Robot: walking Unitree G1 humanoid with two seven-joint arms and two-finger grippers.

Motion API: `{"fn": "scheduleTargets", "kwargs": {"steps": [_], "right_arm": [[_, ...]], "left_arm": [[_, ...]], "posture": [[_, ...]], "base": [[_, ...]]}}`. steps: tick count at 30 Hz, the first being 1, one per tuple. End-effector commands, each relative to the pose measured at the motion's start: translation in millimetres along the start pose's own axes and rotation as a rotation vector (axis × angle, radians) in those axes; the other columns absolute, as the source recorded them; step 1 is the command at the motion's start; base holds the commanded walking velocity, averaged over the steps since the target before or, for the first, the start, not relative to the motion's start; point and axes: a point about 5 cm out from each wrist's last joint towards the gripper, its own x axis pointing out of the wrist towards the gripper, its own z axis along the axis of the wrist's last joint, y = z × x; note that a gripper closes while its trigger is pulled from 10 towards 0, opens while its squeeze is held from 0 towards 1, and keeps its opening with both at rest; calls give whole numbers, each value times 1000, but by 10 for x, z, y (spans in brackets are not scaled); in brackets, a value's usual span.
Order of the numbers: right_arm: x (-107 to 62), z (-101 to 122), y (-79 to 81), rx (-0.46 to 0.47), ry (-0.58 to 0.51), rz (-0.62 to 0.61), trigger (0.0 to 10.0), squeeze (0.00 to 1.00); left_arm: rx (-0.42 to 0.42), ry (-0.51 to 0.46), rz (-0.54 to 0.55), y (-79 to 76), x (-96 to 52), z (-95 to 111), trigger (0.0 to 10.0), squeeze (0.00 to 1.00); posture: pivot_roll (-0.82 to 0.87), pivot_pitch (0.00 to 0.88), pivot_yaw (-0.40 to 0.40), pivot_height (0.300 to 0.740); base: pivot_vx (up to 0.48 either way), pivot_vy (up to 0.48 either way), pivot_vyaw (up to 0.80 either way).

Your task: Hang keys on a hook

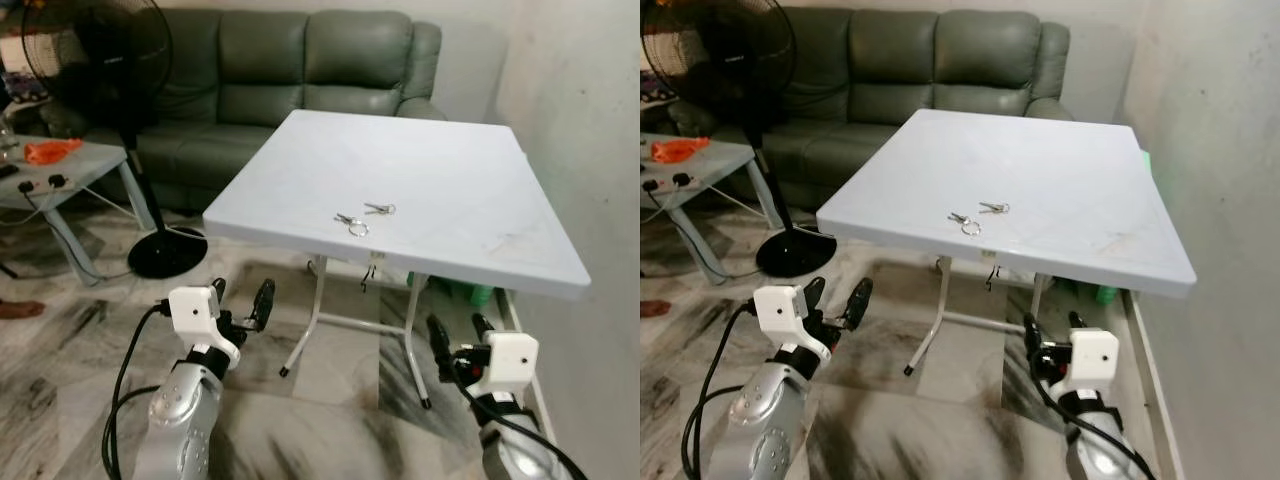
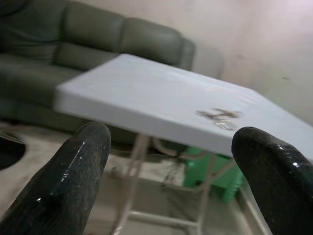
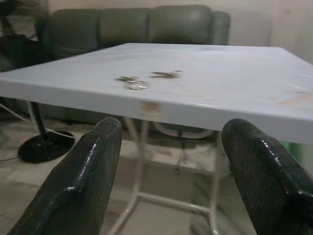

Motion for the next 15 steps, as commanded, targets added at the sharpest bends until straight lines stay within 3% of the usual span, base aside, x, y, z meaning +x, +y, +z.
{"fn": "scheduleTargets", "kwargs": {"steps": [1,9,15], "right_arm": [[38,45,65,14,-18,15,10000,0],[33,44,66,16,-17,16,10000,0],[42,45,68,15,-17,15,10000,0]], "left_arm": [[10,-2,19,73,-16,33,10000,0],[3,-3,21,66,-12,29,10000,0],[6,1,29,62,-13,25,10000,0]], "posture": [[22,16,-24,740],[22,17,-25,740],[23,16,-27,740]], "base": [[0,472,0],[0,460,0],[0,0,0]]}}
